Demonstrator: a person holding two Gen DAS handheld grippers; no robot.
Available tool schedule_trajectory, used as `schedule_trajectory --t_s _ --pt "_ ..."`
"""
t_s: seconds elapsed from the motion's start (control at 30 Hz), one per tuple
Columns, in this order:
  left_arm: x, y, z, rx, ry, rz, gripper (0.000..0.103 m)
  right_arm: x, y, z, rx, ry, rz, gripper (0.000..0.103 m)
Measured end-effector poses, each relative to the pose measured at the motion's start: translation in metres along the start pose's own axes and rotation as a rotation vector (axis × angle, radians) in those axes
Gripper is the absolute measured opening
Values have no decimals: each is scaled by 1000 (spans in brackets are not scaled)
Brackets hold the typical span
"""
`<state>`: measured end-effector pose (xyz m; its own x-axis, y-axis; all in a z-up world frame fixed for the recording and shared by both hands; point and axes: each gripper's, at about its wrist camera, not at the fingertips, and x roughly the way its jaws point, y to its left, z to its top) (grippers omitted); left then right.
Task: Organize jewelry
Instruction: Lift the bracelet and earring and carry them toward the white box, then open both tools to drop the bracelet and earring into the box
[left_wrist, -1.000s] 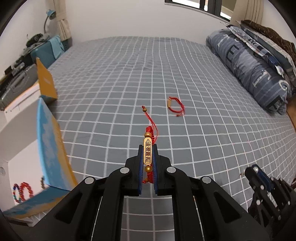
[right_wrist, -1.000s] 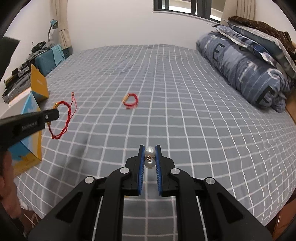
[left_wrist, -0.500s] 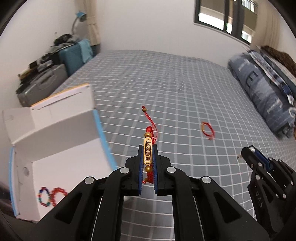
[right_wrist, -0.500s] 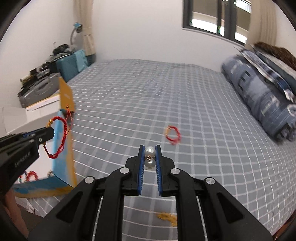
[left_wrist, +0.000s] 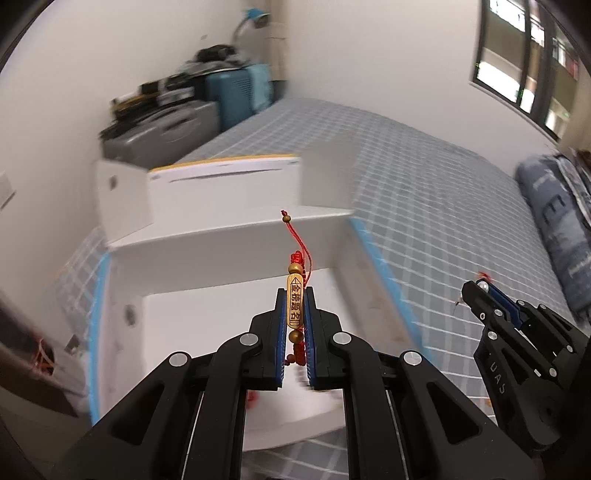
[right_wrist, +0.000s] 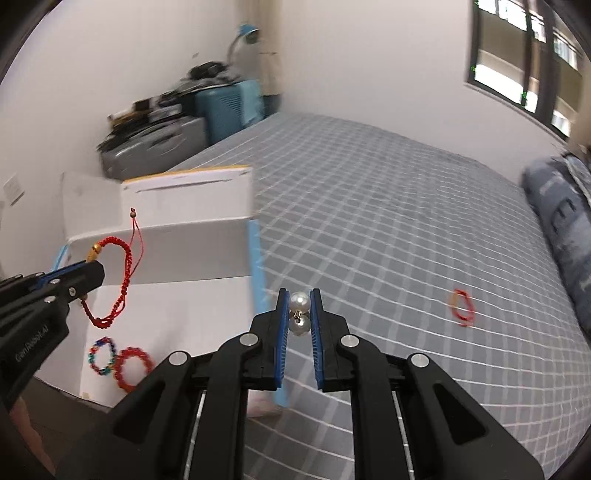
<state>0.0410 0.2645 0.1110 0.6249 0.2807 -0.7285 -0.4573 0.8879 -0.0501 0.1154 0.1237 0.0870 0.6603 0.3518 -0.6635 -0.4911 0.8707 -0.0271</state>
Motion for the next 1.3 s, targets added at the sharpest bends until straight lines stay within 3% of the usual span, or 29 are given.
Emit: schedule_trajectory --t_s 0.2,0.4,0.63,1.03,1.07,1.13,1.17,1.2,1.3 --pt "21 57 -16 -63 65 56 8 27 61 0 -78 62 100 10" --pt "49 90 -33 -120 151 66 8 55 100 -12 -115 152 128 10" --pt "72 107 -41 -136 212 87 8 84 115 -22 -108 250 122 10" --pt "88 113 -45 -128 265 102 9 104 118 -25 -96 294 118 11" --pt "88 113 -45 -129 265 104 10 104 118 -24 -94 296 118 11" --pt "88 113 -45 -128 269 105 18 101 117 -24 -92 298 131 23" --pt "88 113 -45 -130 271 103 29 99 117 -23 -90 291 133 35" --pt "87 113 -44 -131 269 108 40 96 115 -22 -86 281 133 40" --pt "82 113 -43 -132 257 112 48 90 113 -19 -84 269 130 44"
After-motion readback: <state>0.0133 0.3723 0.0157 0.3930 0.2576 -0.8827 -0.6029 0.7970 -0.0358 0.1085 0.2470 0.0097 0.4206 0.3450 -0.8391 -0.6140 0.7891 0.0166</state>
